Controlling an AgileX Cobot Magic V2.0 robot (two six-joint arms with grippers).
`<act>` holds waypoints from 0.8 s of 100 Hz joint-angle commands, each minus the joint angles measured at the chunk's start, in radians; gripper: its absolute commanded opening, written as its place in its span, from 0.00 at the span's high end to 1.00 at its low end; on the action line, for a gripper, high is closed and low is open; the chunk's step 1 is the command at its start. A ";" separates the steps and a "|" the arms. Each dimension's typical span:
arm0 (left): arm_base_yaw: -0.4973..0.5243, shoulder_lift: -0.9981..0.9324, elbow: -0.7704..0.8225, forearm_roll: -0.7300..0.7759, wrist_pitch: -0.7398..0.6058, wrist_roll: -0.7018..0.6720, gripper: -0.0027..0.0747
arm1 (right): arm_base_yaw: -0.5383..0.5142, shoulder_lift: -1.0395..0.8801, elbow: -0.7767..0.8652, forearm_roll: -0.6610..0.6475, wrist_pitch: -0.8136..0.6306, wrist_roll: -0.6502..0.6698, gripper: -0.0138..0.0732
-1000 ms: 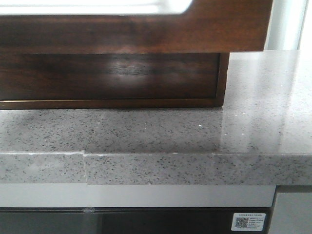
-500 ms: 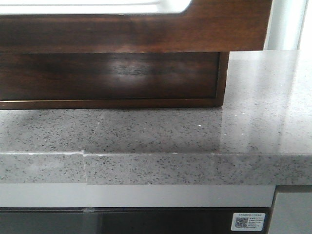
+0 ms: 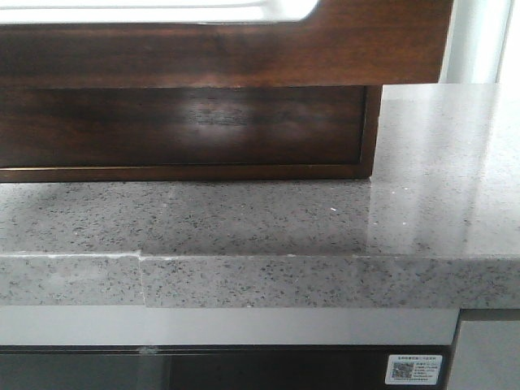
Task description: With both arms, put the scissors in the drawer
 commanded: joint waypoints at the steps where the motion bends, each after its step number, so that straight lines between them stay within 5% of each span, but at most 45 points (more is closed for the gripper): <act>1: -0.009 0.014 -0.033 -0.015 -0.077 -0.006 0.46 | -0.081 -0.080 -0.011 -0.010 0.019 0.113 0.55; 21: -0.009 0.014 -0.033 -0.015 -0.077 -0.006 0.46 | -0.368 -0.229 0.180 0.147 -0.117 0.271 0.55; 43: -0.009 0.014 -0.033 -0.015 -0.077 -0.006 0.46 | -0.650 -0.431 0.584 0.337 -0.389 0.284 0.55; 80: -0.009 0.014 -0.033 -0.015 -0.077 -0.006 0.46 | -0.692 -0.750 1.073 0.362 -0.559 0.299 0.55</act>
